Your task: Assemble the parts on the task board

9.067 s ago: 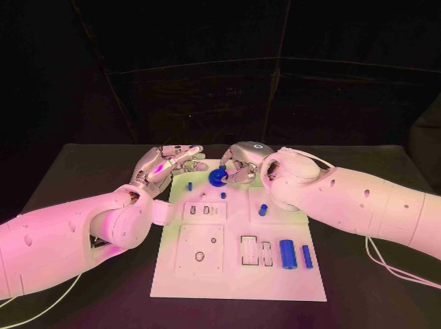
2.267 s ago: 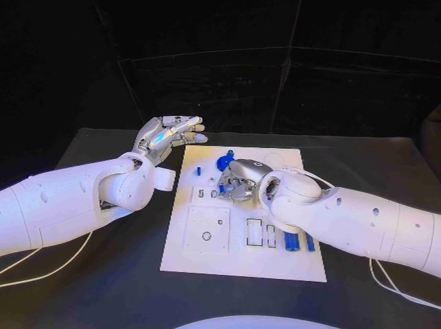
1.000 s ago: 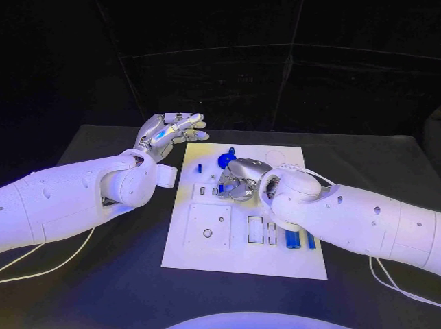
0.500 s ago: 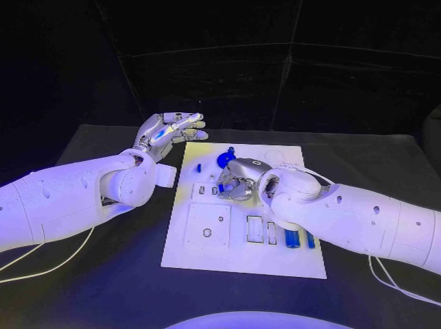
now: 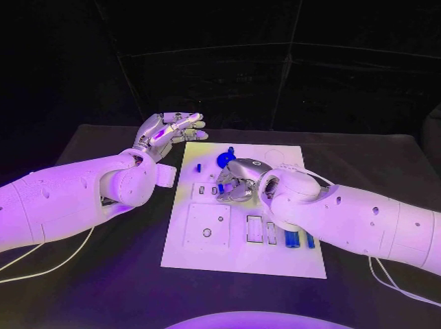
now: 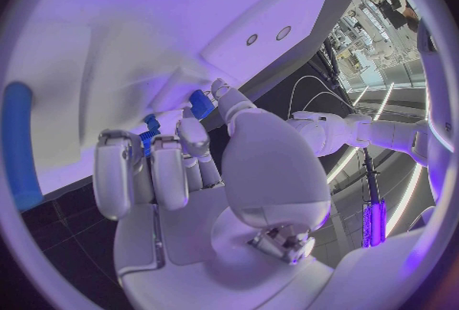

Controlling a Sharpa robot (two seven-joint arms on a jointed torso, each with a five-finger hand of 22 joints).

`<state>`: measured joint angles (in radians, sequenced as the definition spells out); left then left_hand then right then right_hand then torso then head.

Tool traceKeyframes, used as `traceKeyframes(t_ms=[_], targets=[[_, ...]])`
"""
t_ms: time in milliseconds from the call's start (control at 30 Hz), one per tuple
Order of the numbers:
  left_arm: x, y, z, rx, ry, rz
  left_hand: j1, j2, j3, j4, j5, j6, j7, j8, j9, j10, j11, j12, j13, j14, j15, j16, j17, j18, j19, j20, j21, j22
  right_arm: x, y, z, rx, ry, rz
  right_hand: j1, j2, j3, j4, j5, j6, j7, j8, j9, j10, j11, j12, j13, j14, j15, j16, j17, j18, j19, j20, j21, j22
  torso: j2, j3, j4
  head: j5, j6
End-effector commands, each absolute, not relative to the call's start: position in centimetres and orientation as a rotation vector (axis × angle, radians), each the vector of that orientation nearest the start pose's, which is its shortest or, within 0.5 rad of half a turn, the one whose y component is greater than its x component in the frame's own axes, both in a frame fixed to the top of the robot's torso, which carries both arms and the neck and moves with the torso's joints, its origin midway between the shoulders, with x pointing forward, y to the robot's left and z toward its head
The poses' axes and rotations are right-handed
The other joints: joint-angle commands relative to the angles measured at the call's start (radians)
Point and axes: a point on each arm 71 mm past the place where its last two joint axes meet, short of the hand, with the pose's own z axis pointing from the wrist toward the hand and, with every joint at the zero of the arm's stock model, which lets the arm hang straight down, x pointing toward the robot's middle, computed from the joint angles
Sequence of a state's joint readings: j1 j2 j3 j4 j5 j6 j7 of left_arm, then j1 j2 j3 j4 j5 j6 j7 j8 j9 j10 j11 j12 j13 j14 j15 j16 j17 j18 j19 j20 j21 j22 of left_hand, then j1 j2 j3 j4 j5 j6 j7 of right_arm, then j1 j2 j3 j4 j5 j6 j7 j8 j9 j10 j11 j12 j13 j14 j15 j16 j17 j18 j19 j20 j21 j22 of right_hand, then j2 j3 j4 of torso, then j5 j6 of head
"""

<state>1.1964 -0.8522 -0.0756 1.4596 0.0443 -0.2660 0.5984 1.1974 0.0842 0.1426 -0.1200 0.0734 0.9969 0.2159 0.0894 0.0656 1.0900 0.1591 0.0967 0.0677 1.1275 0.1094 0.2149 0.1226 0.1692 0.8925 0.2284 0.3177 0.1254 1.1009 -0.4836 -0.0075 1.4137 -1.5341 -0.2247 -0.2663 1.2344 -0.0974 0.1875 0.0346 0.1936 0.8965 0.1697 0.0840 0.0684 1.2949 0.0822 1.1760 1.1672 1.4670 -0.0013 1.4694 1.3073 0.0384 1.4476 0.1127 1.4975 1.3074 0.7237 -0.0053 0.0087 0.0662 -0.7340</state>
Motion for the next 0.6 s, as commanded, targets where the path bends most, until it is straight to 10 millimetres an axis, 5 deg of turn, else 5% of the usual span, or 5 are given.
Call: traceKeyframes(t_ms=[33, 200, 500, 533, 600], targets=[[49.6, 23.4, -18.2, -1.055, 1.234, -1.628, -0.010, -0.003, 0.001, -0.003, -0.003, -0.001, 0.004, -0.004, -0.001, 0.003, 0.002, -0.003, -0.001, 0.003, 0.005, -0.005, 0.002, 0.014, 0.008, 0.001, -0.006, -0.002, 46.9, -5.0, -22.1, -0.218, 1.738, 0.760, -0.001, -0.005, -0.014, 0.004, 0.000, -0.013, 0.003, -0.005, 0.000, -0.005, 0.002, 0.000, 0.001, 0.057, 0.009, -0.007, 0.050, 0.002, -0.007, 0.005, -0.006, 0.092, 0.000, 0.0002, -0.0001, 0.000, 0.000], [49.6, 23.5, -18.2, -1.053, 1.233, -1.632, -0.010, -0.001, 0.004, -0.004, -0.003, 0.004, 0.001, -0.003, 0.000, 0.010, -0.002, -0.003, -0.001, 0.024, 0.000, 0.002, 0.007, 0.016, 0.020, -0.003, -0.001, 0.000, 46.5, -5.1, -21.5, -0.213, 1.662, 0.847, 0.013, -0.008, -0.041, 0.010, 0.020, -0.041, 0.011, -0.007, 0.001, -0.012, 0.007, 0.001, 0.001, 0.055, 0.015, -0.014, 0.040, 0.007, -0.021, 0.010, -0.017, 0.073, -0.001, 0.0008, 0.0006, 0.001, 0.002], [49.9, 24.0, -18.4, -0.986, 1.291, -1.640, -0.034, 0.015, 0.025, 0.010, -0.004, 0.075, -0.069, 0.012, 0.008, 0.175, -0.082, 0.040, 0.021, 0.379, -0.110, 0.202, 0.160, 0.017, 0.277, -0.111, 0.155, 0.067, 45.4, -7.3, -19.1, -0.189, 1.572, 1.035, 0.022, -0.006, -0.094, 0.027, 0.061, -0.037, 0.009, 0.016, 0.010, 0.008, 0.008, 0.039, 0.032, 0.057, 0.016, -0.010, 0.051, 0.009, -0.026, 0.013, -0.021, 0.066, -0.005, 0.0018, -0.0001, 0.006, 0.013], [49.9, 24.1, -18.4, -0.972, 1.307, -1.642, -0.036, 0.017, 0.038, 0.012, -0.004, 0.089, -0.083, 0.014, 0.009, 0.201, -0.091, 0.041, 0.026, 0.373, -0.125, 0.270, 0.209, 0.014, 0.315, -0.128, 0.189, 0.083, 45.4, -7.7, -18.7, -0.169, 1.579, 1.061, 0.038, 0.007, -0.093, 0.023, 0.070, -0.016, 0.003, 0.032, 0.015, 0.011, 0.003, 0.045, 0.037, 0.056, 0.012, -0.012, 0.047, 0.010, -0.028, 0.011, -0.023, 0.063, -0.005, 0.0021, 0.0007, 0.007, 0.014], [49.9, 24.1, -18.5, -0.940, 1.351, -1.630, -0.045, 0.009, 0.054, 0.016, -0.003, 0.106, -0.089, 0.012, 0.011, 0.241, -0.111, 0.046, 0.038, 0.393, -0.141, 0.532, 0.459, 0.008, 0.360, -0.142, 0.242, 0.112, 45.5, -8.9, -17.7, -0.113, 1.604, 1.114, 0.057, 0.021, -0.092, 0.017, 0.086, 0.007, -0.004, 0.049, 0.020, 0.013, -0.004, 0.049, 0.040, 0.055, 0.007, -0.017, 0.040, 0.011, -0.032, 0.006, -0.026, 0.057, -0.006, 0.0029, 0.0013, 0.008, 0.016]])
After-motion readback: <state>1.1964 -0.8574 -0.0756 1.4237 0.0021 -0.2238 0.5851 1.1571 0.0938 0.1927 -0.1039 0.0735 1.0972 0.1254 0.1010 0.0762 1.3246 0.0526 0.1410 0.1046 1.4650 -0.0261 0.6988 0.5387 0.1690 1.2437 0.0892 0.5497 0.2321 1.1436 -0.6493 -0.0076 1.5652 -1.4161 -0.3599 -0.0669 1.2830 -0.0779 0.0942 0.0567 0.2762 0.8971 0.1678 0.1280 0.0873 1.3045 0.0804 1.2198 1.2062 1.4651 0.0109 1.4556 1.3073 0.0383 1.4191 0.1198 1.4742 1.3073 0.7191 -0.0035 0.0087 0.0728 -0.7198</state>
